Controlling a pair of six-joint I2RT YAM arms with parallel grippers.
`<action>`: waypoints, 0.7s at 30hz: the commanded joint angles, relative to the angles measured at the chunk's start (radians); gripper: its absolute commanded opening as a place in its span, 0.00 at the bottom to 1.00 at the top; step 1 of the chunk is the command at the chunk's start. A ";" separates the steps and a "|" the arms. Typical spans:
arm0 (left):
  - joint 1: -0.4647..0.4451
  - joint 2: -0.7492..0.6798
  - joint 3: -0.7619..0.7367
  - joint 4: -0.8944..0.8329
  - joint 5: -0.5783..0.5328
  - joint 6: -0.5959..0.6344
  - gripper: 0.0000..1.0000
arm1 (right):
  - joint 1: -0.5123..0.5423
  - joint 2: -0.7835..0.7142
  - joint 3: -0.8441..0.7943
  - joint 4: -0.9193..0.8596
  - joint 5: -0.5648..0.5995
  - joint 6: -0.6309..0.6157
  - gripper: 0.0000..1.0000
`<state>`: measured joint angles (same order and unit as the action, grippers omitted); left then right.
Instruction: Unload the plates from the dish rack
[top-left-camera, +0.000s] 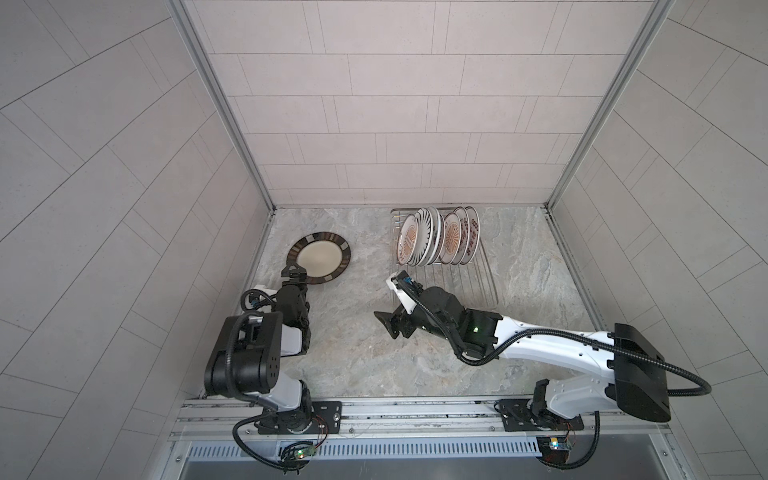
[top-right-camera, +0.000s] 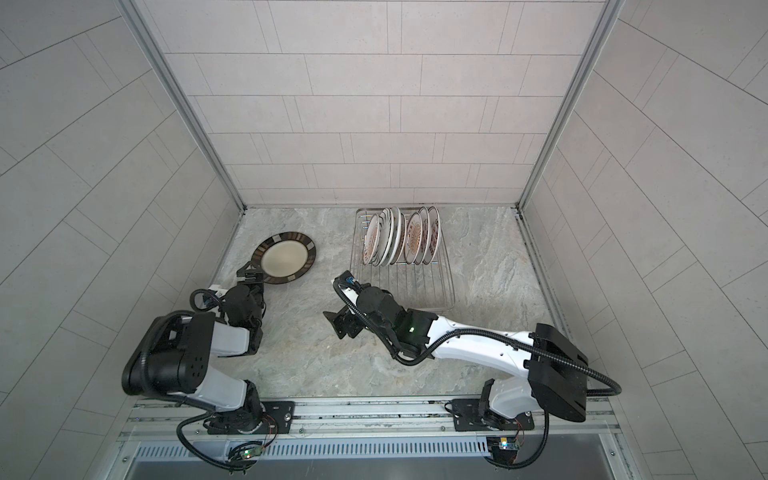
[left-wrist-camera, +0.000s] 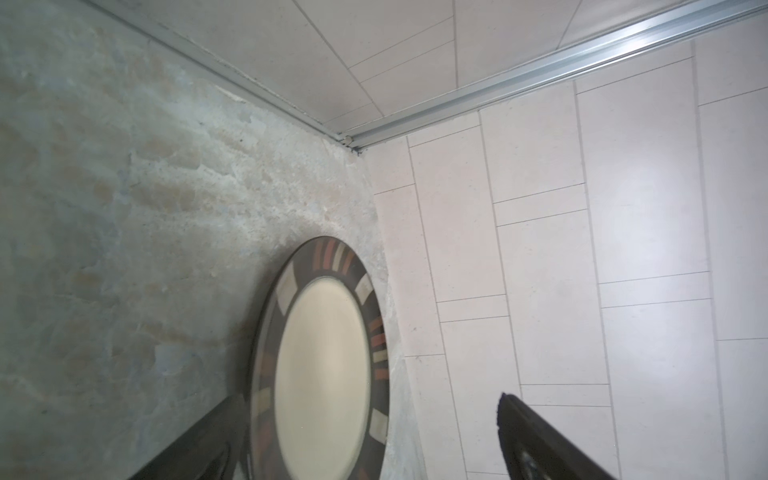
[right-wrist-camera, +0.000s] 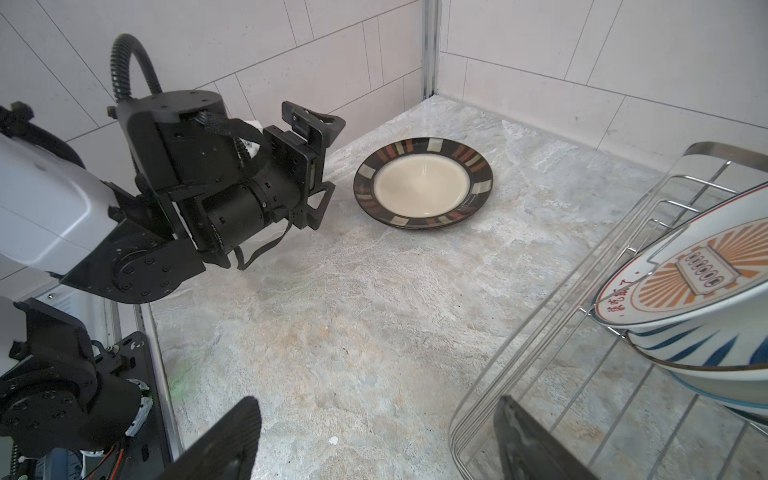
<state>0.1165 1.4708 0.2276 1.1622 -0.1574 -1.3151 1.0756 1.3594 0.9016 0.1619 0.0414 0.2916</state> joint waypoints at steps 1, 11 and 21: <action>0.011 -0.089 -0.001 -0.073 0.052 -0.003 1.00 | 0.007 -0.058 -0.023 0.033 0.039 -0.003 0.90; 0.009 -0.365 0.001 -0.283 0.181 0.076 1.00 | 0.006 -0.180 -0.111 0.055 0.104 -0.003 0.93; -0.151 -0.617 0.105 -0.565 0.306 0.321 1.00 | 0.000 -0.283 -0.148 0.008 0.379 0.118 0.99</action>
<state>0.0090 0.8970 0.2886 0.6872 0.1040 -1.1065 1.0771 1.0962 0.7403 0.1963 0.2928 0.3550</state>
